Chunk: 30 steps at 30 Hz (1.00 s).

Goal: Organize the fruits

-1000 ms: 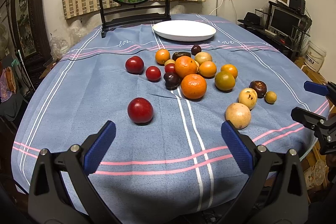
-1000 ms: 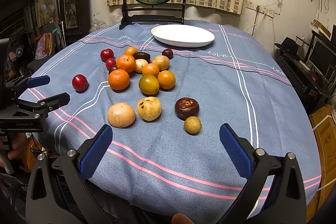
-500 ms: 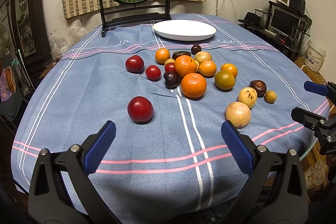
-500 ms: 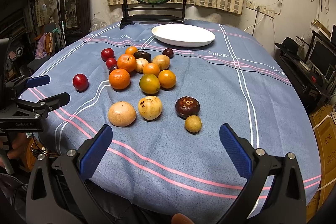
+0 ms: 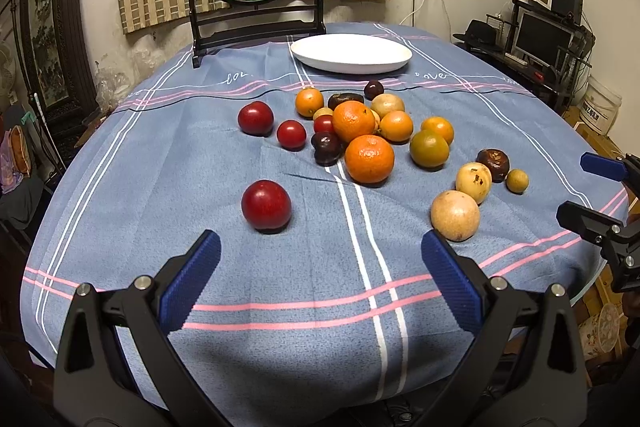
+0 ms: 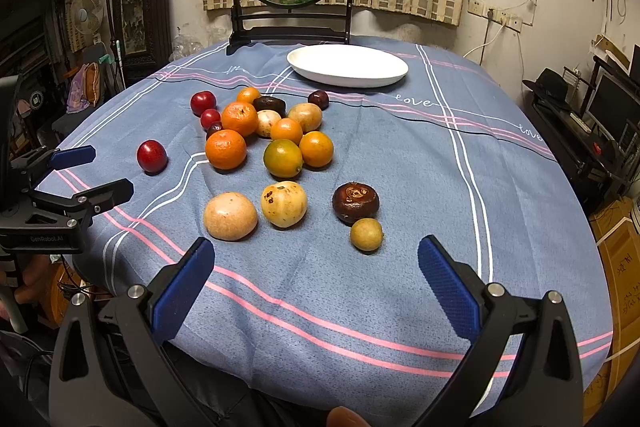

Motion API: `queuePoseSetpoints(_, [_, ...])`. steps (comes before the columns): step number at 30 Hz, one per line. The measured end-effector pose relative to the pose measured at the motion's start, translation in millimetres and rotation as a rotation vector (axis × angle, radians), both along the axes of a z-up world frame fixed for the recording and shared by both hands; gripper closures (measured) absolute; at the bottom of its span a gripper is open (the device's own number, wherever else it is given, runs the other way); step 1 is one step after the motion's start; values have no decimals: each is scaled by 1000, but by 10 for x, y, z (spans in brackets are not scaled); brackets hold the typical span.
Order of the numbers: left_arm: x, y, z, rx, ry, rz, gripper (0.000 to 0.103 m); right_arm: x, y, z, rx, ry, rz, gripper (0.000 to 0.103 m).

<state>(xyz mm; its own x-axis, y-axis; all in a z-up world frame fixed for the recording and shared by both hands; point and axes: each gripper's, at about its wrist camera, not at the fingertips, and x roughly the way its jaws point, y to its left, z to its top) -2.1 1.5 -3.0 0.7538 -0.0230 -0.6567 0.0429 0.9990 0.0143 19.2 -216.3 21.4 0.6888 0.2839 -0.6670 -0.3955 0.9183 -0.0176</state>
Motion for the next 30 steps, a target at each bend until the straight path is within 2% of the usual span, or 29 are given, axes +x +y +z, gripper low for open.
queuePoseSetpoints(30, [103,-12,-65,-3,25,-13,2,115,-18,-69,-2,33,-9,1])
